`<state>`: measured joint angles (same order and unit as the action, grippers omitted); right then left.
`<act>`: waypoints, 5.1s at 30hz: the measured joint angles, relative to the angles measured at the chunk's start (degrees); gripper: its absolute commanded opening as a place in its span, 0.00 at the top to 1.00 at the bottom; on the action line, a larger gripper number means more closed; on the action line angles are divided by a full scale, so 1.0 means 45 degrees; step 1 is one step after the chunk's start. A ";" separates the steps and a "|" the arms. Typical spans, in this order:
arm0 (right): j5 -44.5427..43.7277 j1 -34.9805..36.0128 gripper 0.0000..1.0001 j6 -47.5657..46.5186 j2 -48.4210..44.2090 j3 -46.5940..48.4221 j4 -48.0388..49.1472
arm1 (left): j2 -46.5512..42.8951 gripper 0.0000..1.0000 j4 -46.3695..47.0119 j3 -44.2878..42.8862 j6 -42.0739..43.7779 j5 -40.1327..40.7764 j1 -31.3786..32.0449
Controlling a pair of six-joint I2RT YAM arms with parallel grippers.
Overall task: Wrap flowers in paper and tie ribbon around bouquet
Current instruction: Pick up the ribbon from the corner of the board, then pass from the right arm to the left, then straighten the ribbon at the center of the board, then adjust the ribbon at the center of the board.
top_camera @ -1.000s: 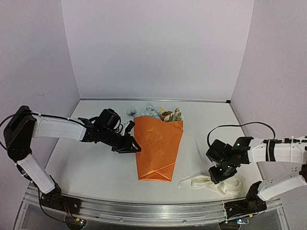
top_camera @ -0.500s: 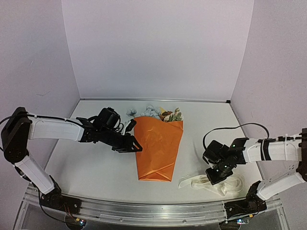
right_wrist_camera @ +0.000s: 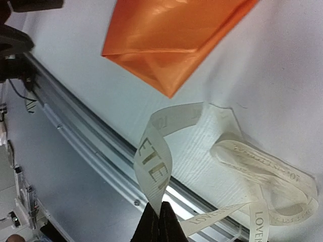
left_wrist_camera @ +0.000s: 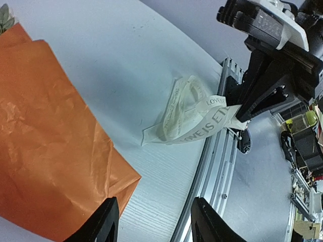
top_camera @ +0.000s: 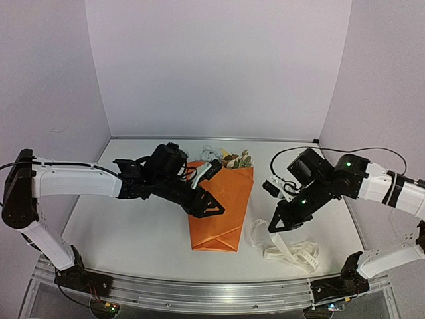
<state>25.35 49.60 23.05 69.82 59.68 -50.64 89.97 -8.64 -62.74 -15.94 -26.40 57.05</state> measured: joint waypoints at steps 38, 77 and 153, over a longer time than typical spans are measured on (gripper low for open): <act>-0.1386 0.0890 0.37 0.1269 0.1278 0.1105 0.0238 | -0.2263 1.00 0.1367 0.2526 -0.1338 0.6162 0.1323; -0.8502 -0.0792 1.00 0.5274 -0.1908 -0.5395 -0.1084 | -0.7781 1.00 -0.6349 0.2870 -0.7439 1.9445 0.1299; -0.4045 0.1521 0.68 0.4880 0.5009 -0.0970 0.2879 | -0.5000 0.59 -0.1236 0.6257 -0.8035 0.7611 0.0627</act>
<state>7.15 56.44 45.01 92.36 55.32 -37.68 67.47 -14.20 -34.59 -52.10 7.85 59.87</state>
